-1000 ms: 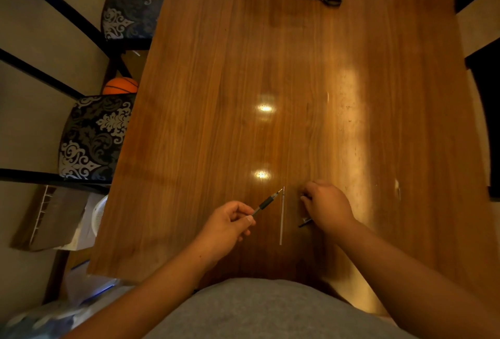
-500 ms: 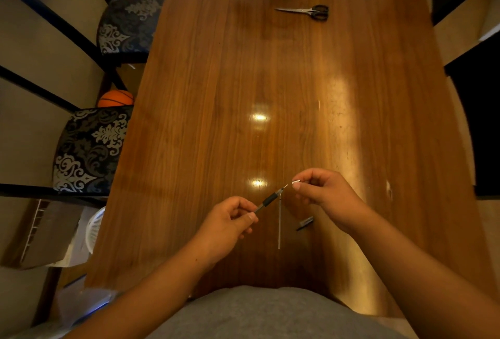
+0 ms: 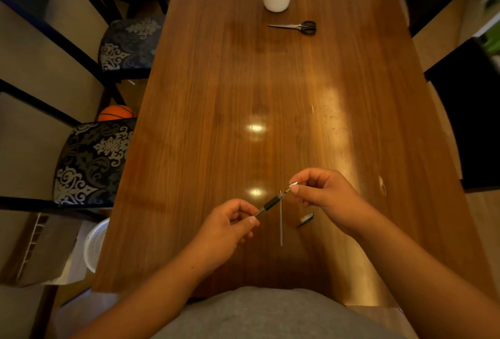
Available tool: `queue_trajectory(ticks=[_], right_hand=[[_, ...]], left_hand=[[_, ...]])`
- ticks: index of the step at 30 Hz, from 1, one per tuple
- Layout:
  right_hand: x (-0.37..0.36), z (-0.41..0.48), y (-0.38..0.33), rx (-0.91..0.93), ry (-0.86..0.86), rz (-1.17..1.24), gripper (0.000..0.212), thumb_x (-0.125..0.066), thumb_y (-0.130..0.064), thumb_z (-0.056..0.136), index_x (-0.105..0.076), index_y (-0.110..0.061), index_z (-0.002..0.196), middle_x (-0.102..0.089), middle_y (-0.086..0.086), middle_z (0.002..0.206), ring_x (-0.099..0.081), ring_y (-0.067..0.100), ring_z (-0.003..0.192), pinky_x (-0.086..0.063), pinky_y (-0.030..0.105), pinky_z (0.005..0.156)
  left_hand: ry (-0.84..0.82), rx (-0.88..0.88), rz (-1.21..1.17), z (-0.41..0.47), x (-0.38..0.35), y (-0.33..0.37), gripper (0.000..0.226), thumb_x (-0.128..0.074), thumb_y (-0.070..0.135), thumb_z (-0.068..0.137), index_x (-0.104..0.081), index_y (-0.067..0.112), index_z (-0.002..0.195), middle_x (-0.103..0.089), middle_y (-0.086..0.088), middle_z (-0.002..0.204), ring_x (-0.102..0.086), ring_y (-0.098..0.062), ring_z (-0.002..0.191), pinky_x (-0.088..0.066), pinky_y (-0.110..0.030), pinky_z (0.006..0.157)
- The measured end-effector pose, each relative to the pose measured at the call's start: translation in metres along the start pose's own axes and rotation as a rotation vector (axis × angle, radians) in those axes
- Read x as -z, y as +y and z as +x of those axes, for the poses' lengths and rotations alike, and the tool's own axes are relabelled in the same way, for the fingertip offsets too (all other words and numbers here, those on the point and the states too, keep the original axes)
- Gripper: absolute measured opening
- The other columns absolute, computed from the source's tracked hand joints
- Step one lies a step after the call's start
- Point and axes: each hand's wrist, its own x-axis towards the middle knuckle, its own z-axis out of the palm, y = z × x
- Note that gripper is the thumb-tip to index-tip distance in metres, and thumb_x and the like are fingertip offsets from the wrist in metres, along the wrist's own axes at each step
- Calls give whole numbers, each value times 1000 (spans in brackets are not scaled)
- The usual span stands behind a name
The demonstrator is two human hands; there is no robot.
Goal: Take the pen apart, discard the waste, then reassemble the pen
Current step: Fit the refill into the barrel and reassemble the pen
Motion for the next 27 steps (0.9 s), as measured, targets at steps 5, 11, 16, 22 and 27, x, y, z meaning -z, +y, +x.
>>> queue_trajectory(ticks=[5, 11, 16, 22, 27], right_hand=[[-9, -12, 2, 11, -29, -55, 6, -68, -6, 85, -71, -10, 86, -66, 1, 68, -59, 11, 63, -49, 21, 59], [-18, -21, -4, 56, -8, -39, 2, -67, -6, 85, -69, -5, 85, -65, 5, 68, -59, 16, 64, -48, 24, 59], [-29, -26, -14, 102, 41, 0, 17, -69, -17, 82, -64, -1, 80, -63, 2, 60, -57, 10, 56, -47, 20, 54], [-36, -33, -24, 119, 54, 62, 23, -71, -31, 74, -72, -9, 82, -64, -2, 61, -58, 9, 56, -48, 21, 55], [-38, -36, -26, 105, 52, 85, 17, -75, -36, 69, -68, -21, 66, -66, 0, 56, -59, 10, 49, -47, 20, 48]], left_hand=[[-11, -13, 18, -10, -4, 2, 20, -61, 11, 91, -66, 31, 90, -74, 4, 85, -65, -3, 67, -49, -16, 57], [-53, 6, -60, -21, -3, 8, 16, -57, 10, 93, -66, 22, 96, -75, 5, 82, -60, -2, 61, -46, -15, 52], [-175, -7, -174, -31, -2, 17, 19, -51, 12, 96, -68, 20, 97, -71, 2, 81, -57, -5, 59, -44, -17, 49], [-161, -39, -179, -37, -6, 23, 21, -51, 10, 96, -67, 22, 94, -71, 2, 80, -57, -7, 60, -44, -18, 50], [-98, -92, -108, -42, -7, 25, 12, -55, 7, 94, -62, 15, 99, -73, 4, 81, -61, -5, 64, -48, -18, 53]])
